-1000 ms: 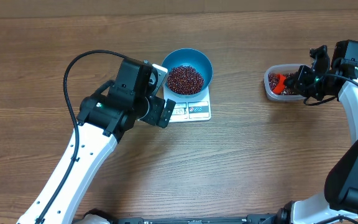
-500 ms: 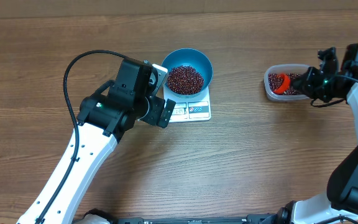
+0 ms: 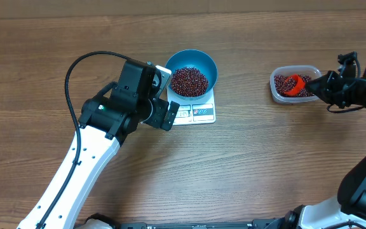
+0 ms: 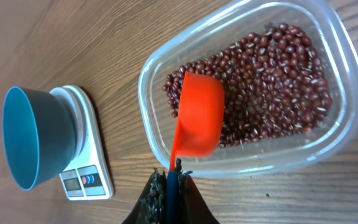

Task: Scoop item into bowl and weigh 150g on scale
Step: 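Lift the filled red cup and carry it over the blue bowl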

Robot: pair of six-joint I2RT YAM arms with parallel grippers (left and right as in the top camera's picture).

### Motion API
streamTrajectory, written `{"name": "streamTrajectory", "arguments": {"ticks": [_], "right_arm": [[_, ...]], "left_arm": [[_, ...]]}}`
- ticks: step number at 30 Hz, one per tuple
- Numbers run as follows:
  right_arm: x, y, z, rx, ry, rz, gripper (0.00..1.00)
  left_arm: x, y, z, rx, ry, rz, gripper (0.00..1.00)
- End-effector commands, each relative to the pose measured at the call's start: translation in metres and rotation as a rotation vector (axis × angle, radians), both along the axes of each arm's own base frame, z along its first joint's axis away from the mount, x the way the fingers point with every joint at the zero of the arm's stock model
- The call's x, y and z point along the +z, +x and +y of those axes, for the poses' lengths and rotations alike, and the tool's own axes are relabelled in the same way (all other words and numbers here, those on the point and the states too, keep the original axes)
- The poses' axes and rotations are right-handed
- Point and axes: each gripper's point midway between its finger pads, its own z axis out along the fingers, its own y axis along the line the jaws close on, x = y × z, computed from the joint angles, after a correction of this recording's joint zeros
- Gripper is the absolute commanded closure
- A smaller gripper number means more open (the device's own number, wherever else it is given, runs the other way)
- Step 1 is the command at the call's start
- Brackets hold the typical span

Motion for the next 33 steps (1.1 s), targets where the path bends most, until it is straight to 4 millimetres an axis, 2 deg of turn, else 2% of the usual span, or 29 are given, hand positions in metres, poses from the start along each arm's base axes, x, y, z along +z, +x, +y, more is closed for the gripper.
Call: {"name": "streamTrajectory", "arguments": {"ticks": [1,6,29,33], "right_arm": [[0.02,-0.003,-0.002,0.023,0.034,-0.077,0.96],[0.025,-0.006,-0.005,0.029,0.074,-0.106,0.97],[0.025,-0.009,-0.005,0.025,0.083,-0.094,0.97],[0.033,-0.007,0.003,0.063,0.128,-0.14,0.96]], "left_arm": [[0.003,0.003,-0.001,-0.015,0.009,-0.012,0.0],[0.003,0.003,-0.001,-0.015,0.009,-0.012,0.0],[0.003,0.003,-0.001,-0.015,0.009,-0.012,0.0],[0.003,0.003,-0.001,-0.015,0.009,-0.012,0.01]]}}
